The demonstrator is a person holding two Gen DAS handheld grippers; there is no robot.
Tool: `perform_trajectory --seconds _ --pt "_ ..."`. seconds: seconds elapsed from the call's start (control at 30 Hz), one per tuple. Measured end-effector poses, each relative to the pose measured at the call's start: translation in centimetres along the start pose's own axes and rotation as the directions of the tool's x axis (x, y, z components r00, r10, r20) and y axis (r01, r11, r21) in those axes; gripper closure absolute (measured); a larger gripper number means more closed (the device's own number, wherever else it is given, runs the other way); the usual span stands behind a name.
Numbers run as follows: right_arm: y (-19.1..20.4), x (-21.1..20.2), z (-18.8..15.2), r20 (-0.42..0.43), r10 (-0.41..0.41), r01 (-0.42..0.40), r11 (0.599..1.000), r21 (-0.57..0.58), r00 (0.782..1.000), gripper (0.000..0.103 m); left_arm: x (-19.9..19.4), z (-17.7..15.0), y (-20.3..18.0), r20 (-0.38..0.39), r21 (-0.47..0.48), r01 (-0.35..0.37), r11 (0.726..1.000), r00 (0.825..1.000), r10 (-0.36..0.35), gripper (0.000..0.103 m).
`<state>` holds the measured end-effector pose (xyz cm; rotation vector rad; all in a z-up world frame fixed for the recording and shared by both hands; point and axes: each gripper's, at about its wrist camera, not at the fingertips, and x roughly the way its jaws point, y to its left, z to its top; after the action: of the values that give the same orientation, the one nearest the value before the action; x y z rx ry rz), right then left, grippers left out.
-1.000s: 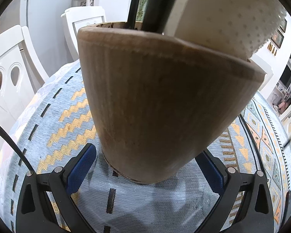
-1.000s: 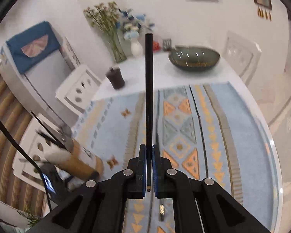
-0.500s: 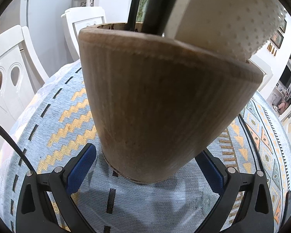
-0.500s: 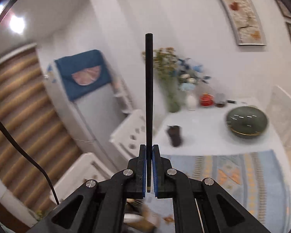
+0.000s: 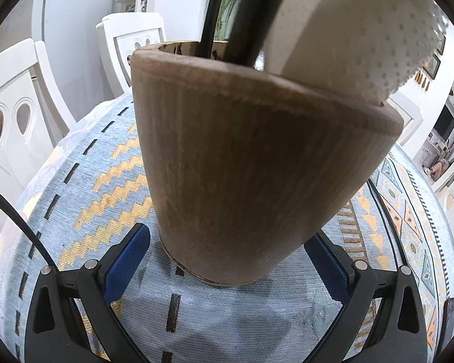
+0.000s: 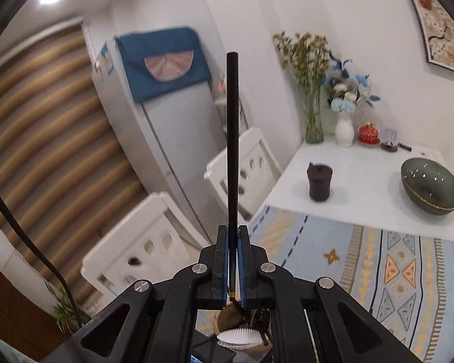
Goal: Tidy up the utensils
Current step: 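Lower the chopstick into the wooden cup and open the right gripper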
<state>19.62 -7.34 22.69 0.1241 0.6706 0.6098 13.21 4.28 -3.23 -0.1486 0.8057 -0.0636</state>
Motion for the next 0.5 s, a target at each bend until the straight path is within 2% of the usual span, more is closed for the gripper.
perform_trajectory --seconds 0.2,0.5 --pt "-0.3 2.3 -1.9 -0.064 -0.021 0.021 1.000 -0.007 0.998 0.098 -0.3 0.0 0.1 0.009 0.001 0.011 1.000 1.000 -0.011 0.002" --pt "-0.7 2.4 -2.2 -0.107 -0.004 0.005 1.000 0.014 0.994 0.097 -1.0 -0.2 -0.1 0.013 0.002 0.013 1.000 1.000 -0.013 0.002"
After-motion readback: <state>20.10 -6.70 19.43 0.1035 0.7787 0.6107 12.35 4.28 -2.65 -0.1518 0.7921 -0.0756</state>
